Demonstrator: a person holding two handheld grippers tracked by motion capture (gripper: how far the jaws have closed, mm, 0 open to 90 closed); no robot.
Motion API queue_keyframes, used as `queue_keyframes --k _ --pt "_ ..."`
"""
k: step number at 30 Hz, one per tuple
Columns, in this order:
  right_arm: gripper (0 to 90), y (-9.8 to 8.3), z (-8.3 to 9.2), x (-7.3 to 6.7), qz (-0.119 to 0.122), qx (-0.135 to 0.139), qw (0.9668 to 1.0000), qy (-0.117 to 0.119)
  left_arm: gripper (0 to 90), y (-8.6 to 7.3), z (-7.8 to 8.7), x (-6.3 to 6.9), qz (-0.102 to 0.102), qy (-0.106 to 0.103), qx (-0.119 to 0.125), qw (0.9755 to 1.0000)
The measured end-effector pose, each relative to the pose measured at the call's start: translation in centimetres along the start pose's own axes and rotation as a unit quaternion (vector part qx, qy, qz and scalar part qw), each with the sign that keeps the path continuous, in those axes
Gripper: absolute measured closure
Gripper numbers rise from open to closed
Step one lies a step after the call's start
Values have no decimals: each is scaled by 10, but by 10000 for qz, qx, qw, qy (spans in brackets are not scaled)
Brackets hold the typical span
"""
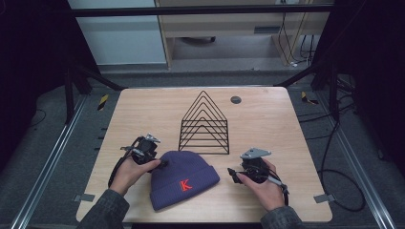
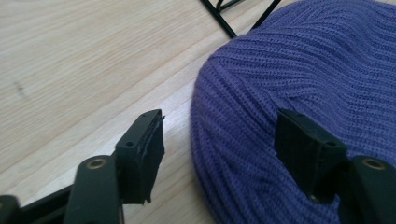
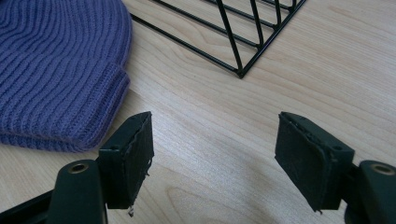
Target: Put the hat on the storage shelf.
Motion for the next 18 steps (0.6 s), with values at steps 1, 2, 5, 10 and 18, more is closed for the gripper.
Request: queue_keyframes --k 1,2,5,10,18 --pt "277 0 0 0 -15 -12 10000 2 353 0 -2 0 -6 20 -43 10000" --pt "276 -1 0 -1 -8 -27 10000 11 366 0 -3 0 6 30 -60 10000" --pt "274 -1 0 -1 15 -36 10000 5 397 -1 -6 1 -49 29 -177 9998" --pt "268 -1 -1 -1 1 -43 10000 21 430 -3 -11 3 -48 -10 -282 9996" --pt "260 0 0 0 2 -6 10000 -7 600 -5 -13 9 -71 -113 -328 9994"
Point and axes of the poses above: each handheld gripper's, and its own axes: z roughly backward along the jaws, y roughly out of its top, x roughly to its right, the point moved 9 cm from there along -z, roughly forward along the jaws, and after that the axes turned 7 degrees about x, right-handed, at the moved point
